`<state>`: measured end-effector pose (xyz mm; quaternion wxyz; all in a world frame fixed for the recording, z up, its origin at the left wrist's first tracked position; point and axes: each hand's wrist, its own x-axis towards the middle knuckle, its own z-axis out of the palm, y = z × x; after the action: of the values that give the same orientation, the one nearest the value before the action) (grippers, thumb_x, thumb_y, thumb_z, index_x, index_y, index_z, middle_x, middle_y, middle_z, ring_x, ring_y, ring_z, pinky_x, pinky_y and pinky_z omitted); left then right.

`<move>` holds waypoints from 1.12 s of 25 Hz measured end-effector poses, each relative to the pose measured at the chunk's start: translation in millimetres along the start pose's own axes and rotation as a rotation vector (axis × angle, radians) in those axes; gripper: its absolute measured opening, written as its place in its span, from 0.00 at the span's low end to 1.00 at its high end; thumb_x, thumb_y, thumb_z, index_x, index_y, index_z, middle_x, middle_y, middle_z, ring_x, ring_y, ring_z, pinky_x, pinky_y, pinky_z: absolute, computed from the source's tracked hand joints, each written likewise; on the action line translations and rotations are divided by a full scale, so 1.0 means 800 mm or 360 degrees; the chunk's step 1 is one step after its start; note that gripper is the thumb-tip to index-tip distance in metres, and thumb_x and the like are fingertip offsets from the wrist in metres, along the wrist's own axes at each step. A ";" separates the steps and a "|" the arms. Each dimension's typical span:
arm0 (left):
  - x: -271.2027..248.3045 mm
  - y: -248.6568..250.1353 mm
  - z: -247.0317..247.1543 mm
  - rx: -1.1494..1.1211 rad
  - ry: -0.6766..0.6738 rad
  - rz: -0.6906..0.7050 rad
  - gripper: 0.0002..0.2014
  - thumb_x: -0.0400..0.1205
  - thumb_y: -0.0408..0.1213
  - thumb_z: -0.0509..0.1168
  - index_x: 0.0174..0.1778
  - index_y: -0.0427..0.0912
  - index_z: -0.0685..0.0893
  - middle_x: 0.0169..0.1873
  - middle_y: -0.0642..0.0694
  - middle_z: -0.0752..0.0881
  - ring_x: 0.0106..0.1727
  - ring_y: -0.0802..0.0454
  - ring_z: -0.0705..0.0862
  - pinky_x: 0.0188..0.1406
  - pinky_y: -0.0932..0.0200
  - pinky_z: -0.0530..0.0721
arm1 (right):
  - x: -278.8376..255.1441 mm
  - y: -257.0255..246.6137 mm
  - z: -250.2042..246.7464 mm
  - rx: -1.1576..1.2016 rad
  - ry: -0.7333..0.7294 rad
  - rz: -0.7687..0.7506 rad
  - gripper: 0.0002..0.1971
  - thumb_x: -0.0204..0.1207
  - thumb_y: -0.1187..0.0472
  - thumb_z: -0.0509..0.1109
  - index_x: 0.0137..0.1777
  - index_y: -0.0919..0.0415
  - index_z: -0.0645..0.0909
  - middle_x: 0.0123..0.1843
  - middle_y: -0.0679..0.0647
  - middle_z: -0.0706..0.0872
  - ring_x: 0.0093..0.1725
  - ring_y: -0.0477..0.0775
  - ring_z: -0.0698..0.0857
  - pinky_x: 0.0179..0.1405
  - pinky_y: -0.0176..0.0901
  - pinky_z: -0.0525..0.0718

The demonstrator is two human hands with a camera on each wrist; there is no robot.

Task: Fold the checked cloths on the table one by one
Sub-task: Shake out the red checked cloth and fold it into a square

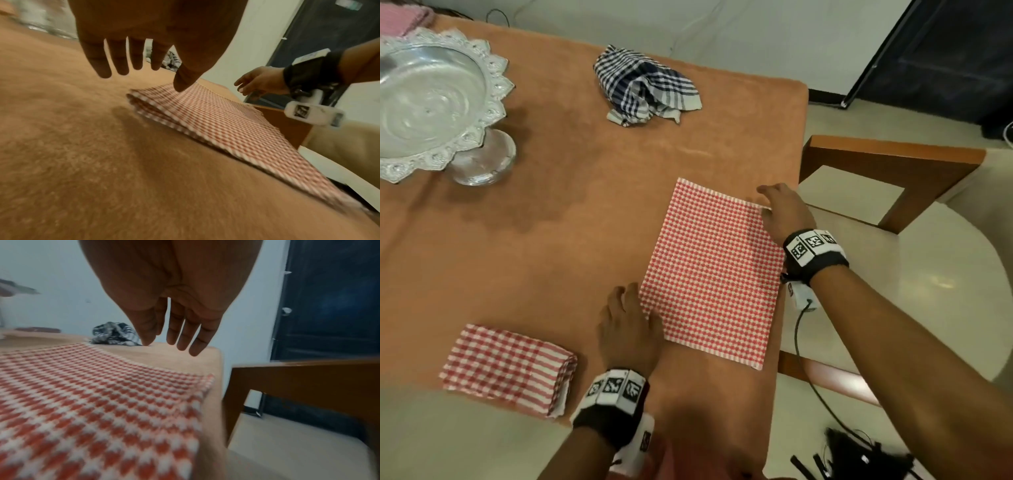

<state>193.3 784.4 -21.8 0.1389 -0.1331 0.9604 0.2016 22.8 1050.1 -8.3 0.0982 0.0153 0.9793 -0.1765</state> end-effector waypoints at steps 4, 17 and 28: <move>0.018 -0.013 -0.002 -0.0147 -0.0239 -0.0298 0.25 0.81 0.50 0.63 0.72 0.46 0.71 0.67 0.40 0.75 0.65 0.37 0.76 0.61 0.45 0.75 | 0.046 -0.085 0.021 -0.0365 -0.0215 -0.0584 0.31 0.78 0.71 0.61 0.80 0.51 0.64 0.79 0.58 0.69 0.74 0.63 0.70 0.69 0.59 0.75; 0.087 -0.042 -0.129 -0.0496 0.0307 0.0088 0.14 0.80 0.49 0.63 0.47 0.45 0.89 0.43 0.41 0.90 0.46 0.40 0.87 0.40 0.56 0.76 | 0.071 -0.133 -0.080 -0.0738 -0.0054 -0.0567 0.12 0.81 0.60 0.59 0.60 0.57 0.80 0.58 0.60 0.85 0.60 0.64 0.80 0.61 0.57 0.73; 0.129 -0.014 -0.347 -0.0584 0.0660 0.1033 0.11 0.81 0.43 0.64 0.53 0.45 0.88 0.47 0.46 0.90 0.48 0.49 0.86 0.48 0.55 0.81 | -0.149 -0.176 -0.189 -0.0155 0.0865 0.0029 0.14 0.80 0.68 0.63 0.62 0.62 0.83 0.57 0.63 0.84 0.56 0.64 0.82 0.54 0.51 0.78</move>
<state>42.2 636.1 185.4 -0.1540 0.1160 0.9083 0.3713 102.4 971.6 202.6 -0.1659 0.0663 0.9768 -0.1179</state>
